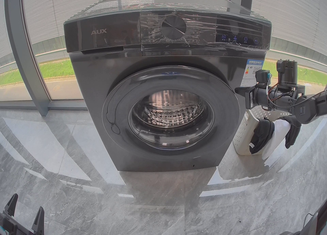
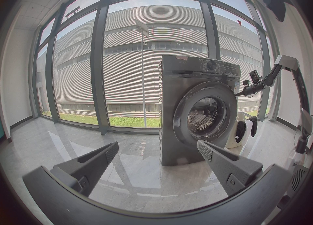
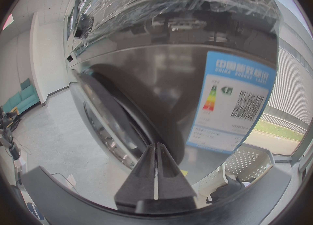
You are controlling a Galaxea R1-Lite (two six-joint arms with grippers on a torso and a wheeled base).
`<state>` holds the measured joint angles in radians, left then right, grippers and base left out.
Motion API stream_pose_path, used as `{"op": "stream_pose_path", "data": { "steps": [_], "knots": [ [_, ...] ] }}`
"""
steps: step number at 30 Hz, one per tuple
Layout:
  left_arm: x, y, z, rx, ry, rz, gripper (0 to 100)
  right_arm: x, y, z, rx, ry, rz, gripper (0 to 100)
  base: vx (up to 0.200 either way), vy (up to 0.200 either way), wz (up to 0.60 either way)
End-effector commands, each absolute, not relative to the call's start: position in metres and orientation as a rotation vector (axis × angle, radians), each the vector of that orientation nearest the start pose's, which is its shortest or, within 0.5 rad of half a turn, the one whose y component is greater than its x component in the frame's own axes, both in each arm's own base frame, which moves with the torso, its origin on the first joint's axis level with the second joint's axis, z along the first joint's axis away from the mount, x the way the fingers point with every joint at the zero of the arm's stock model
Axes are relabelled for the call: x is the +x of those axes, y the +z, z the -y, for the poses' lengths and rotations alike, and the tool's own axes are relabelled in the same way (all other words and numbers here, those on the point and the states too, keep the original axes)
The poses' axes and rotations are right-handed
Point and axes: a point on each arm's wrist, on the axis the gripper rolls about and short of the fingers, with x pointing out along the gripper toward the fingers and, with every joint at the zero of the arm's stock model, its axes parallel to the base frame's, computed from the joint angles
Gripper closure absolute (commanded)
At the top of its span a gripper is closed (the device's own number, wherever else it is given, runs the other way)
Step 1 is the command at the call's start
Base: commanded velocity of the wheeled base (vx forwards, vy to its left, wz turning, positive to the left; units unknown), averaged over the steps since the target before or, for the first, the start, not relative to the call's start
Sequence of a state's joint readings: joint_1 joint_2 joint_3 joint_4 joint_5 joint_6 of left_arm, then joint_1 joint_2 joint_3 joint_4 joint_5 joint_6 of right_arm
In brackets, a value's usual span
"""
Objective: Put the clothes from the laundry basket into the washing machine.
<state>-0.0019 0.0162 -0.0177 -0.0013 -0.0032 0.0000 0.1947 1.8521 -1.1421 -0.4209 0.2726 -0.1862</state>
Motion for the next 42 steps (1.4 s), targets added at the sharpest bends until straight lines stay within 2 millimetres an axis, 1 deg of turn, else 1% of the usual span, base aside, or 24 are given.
{"op": "stream_pose_path", "data": {
  "steps": [1,6,12,15,19,24,27,29,33,39,41,42],
  "knots": [
    [-0.023,0.076,0.0,0.0,-0.005,0.0,0,0.345,0.186,-0.077,-0.189,0.531,-0.288,100,0.0,0.0,0.0],
    [-0.023,0.076,0.0,0.0,-0.006,0.0,0,0.341,0.18,-0.077,-0.207,0.547,-0.278,100,0.0,0.0,0.0],
    [-0.023,0.076,0.0,0.0,-0.008,0.0,0,0.336,0.185,-0.077,-0.212,0.55,-0.264,100,0.0,0.0,0.0],
    [-0.023,0.076,0.0,0.002,-0.008,0.0,0,0.327,0.188,-0.078,-0.216,0.561,-0.259,100,0.0,0.0,0.0],
    [-0.023,0.076,0.0,0.003,-0.009,0.0,0,0.306,0.187,-0.081,-0.218,0.618,-0.267,100,-0.2,0.0,0.0],
    [-0.023,0.076,0.0,0.003,-0.008,0.0,0,0.294,0.183,-0.086,-0.225,0.646,-0.284,100,-0.2,0.0,0.0],
    [-0.023,0.076,0.0,0.003,-0.006,0.0,0,0.289,0.182,-0.089,-0.227,0.662,-0.286,100,0.0,0.0,0.0],
    [-0.023,0.076,0.0,0.003,-0.006,0.0,0,0.285,0.177,-0.094,-0.235,0.686,-0.302,100,0.0,0.0,0.0],
    [-0.023,0.076,0.0,0.003,-0.006,0.0,0,0.277,0.173,-0.102,-0.245,0.721,-0.312,100,0.0,0.0,0.0],
    [-0.023,0.076,0.0,0.003,-0.006,0.0,0,0.271,0.174,-0.114,-0.252,0.766,-0.306,100,0.0,0.0,0.0],
    [-0.023,0.076,0.0,0.003,-0.006,0.0,0,0.267,0.173,-0.124,-0.258,0.8,-0.305,100,0.0,0.0,0.0],
    [-0.023,0.076,0.0,0.003,-0.006,0.0,0,0.267,0.173,-0.124,-0.258,0.8,-0.305,100,0.0,0.0,0.0]
  ]
}}
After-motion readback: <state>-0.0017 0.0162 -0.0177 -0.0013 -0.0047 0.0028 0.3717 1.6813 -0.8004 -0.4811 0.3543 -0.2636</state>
